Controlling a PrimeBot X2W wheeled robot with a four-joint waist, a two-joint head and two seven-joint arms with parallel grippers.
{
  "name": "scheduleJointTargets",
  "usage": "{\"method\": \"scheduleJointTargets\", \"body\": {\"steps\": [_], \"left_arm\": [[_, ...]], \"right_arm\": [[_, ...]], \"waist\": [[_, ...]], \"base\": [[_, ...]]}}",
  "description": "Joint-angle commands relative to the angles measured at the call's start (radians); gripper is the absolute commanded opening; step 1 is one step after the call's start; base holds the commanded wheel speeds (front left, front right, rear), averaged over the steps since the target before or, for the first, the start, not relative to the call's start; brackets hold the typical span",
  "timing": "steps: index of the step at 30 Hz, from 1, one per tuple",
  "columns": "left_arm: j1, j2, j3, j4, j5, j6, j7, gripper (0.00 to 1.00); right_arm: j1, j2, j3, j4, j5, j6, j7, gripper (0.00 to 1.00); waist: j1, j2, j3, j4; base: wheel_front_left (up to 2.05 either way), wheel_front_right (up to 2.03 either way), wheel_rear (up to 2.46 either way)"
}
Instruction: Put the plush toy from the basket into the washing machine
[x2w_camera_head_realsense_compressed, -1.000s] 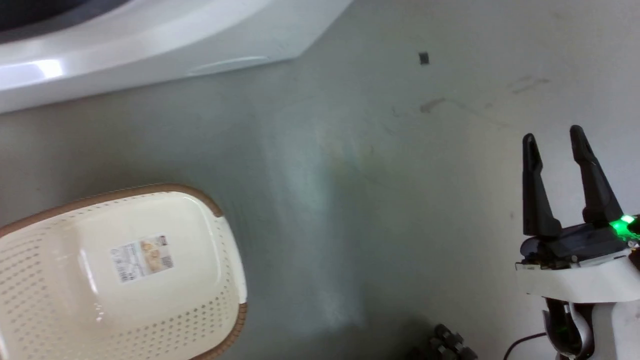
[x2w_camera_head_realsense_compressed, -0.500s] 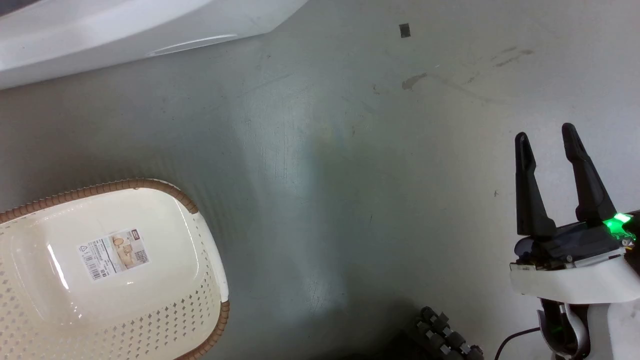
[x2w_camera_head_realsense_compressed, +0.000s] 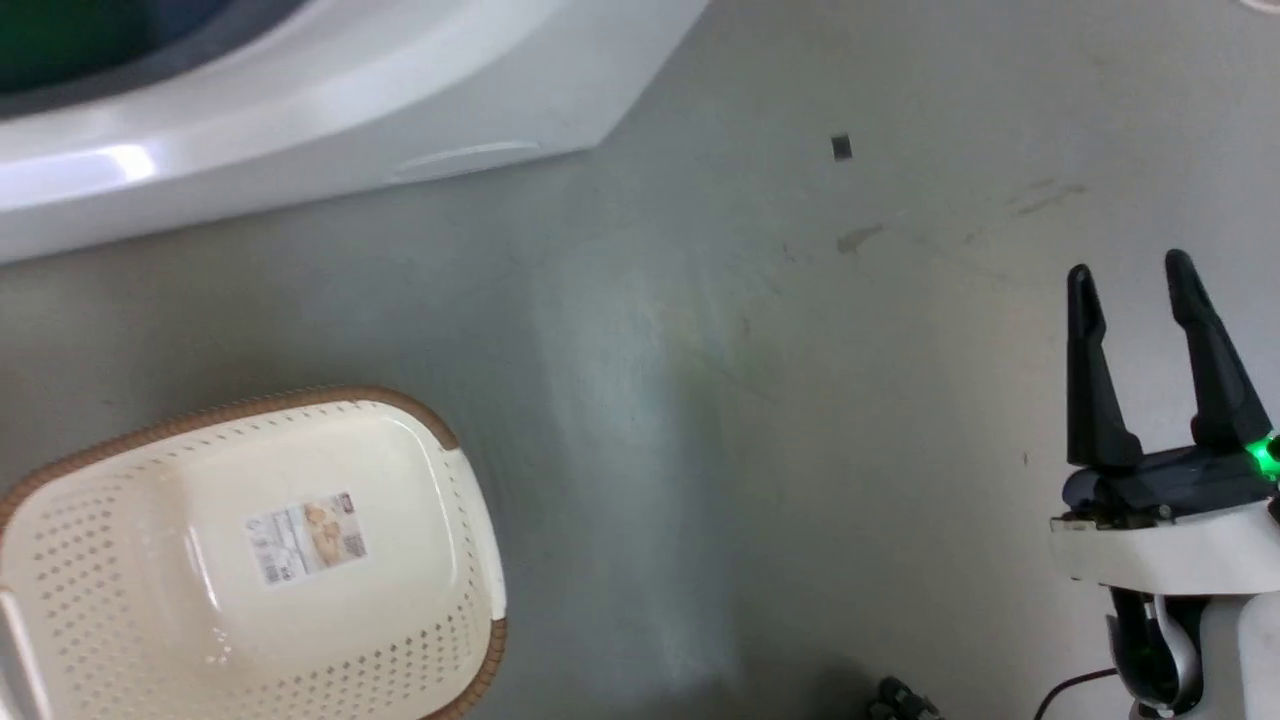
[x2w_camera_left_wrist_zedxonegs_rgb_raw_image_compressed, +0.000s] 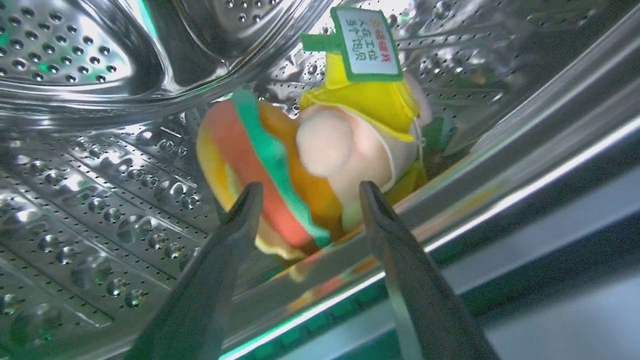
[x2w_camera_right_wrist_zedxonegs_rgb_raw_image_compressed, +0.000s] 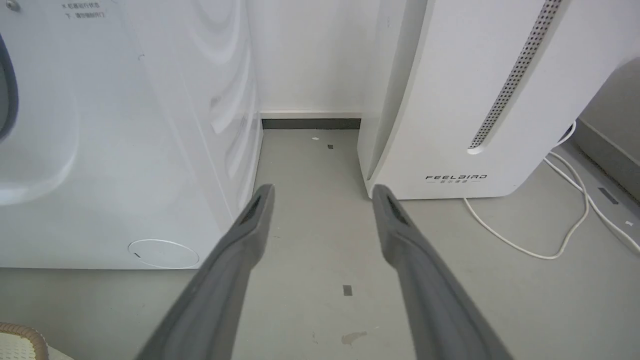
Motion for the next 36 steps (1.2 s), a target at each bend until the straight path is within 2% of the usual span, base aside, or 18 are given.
{"method": "scheduleJointTargets", "body": {"steps": [1, 9, 16, 19, 22, 25, 31, 36], "left_arm": [[0.035, -0.018, -0.009, 0.012, -0.013, -0.003, -0.033, 1.0], [0.186, -0.116, -0.02, 0.057, -0.071, 0.001, -0.249, 1.0], [0.342, -0.186, 0.013, 0.032, -0.117, 0.055, -0.444, 1.0], [0.429, -0.201, 0.039, -0.031, -0.131, 0.095, -0.481, 1.0], [0.531, -0.204, 0.073, -0.133, -0.132, 0.153, -0.491, 1.0], [0.657, -0.202, 0.147, -0.295, -0.121, 0.228, -0.492, 1.0], [0.959, -0.21, 0.272, -0.562, -0.1, 0.349, -0.492, 1.0], [1.166, -0.24, 0.354, -0.709, -0.066, 0.409, -0.492, 1.0]], "right_arm": [[-0.009, 0.0, -0.012, 0.007, -0.012, -0.001, -0.005, 1.0], [0.034, 0.0, -0.057, 0.028, -0.069, -0.001, -0.005, 1.0], [0.089, 0.0, -0.074, 0.033, -0.097, -0.001, -0.005, 1.0], [0.115, 0.0, -0.079, 0.032, -0.103, -0.001, -0.005, 1.0], [0.143, 0.0, -0.086, 0.03, -0.107, -0.001, -0.005, 1.0], [0.168, 0.0, -0.086, 0.026, -0.11, -0.001, -0.005, 1.0], [0.209, 0.0, -0.073, 0.02, -0.104, -0.001, -0.005, 1.0], [0.239, 0.0, -0.058, 0.026, -0.087, -0.001, -0.005, 1.0]], "waist": [[-0.0001, 0.0, -0.084, 0.048], [-0.0001, 0.0, -0.289, 0.138], [-0.0001, 0.0, -0.434, 0.199], [-0.0001, 0.0, -0.488, 0.216], [-0.0001, 0.0, -0.532, 0.236], [-0.0001, 0.0, -0.569, 0.253], [-0.0001, 0.0, -0.615, 0.277], [-0.0001, 0.0, -0.639, 0.288]], "base": [[0.0, 0.0, 0.0], [0.0, 0.0, 0.0], [0.0, 0.0, 0.0], [0.0, 0.0, 0.0], [0.0, 0.0, 0.0], [0.0, 0.0, 0.0], [0.0, 0.0, 0.0], [0.0, 0.0, 0.0]]}}
